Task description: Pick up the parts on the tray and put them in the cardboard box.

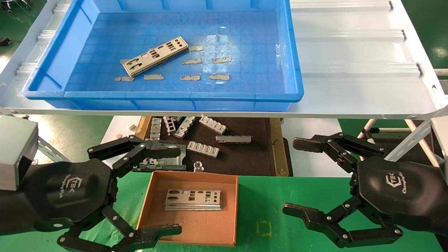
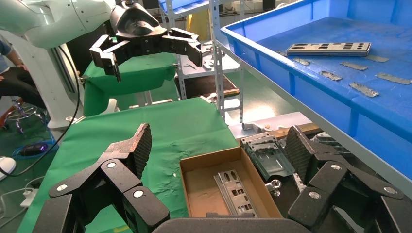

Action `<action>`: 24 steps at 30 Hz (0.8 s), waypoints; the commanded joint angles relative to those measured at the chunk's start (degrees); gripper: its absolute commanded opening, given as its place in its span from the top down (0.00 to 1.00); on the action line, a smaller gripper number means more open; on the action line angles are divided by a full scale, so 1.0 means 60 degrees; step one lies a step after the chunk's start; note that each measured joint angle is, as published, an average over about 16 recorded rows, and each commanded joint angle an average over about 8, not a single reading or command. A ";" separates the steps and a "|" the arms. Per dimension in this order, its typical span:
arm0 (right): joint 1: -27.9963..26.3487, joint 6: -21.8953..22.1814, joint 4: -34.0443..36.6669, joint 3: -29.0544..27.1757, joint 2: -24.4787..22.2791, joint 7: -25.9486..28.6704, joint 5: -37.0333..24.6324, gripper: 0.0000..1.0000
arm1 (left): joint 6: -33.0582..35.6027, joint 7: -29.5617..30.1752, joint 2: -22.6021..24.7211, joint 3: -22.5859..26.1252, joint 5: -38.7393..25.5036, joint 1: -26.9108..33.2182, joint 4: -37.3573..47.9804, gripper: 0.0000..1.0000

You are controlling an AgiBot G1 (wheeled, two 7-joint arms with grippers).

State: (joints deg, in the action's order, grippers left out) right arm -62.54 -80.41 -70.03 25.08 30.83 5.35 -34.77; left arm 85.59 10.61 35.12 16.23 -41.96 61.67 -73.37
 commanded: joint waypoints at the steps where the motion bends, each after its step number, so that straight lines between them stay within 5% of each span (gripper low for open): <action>1: 0.0000 0.0000 0.0000 0.0000 0.0000 0.0000 0.0000 0.00 | 0.0000 0.0000 0.0000 0.0000 0.0000 0.0000 0.0000 0.00; 10: 0.0000 0.0000 0.0000 0.0000 0.0000 0.0000 0.0000 0.03 | 0.0000 0.0000 0.0000 0.0000 0.0000 0.0000 0.0000 0.00; 18: 0.0000 0.0000 0.0000 0.0000 0.0000 0.0000 0.0000 0.94 | -0.0274 0.0112 0.0057 -0.0052 0.0038 0.0043 0.0146 0.00; 24: 0.0000 0.0000 0.0000 0.0000 0.0000 0.0000 0.0000 1.00 | -0.1719 0.0441 0.0464 -0.0054 -0.0434 0.0602 0.0650 0.00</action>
State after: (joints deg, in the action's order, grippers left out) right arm -62.54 -80.41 -70.03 25.08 30.83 5.35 -34.77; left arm 75.36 12.43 38.38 16.41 -45.91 66.51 -68.72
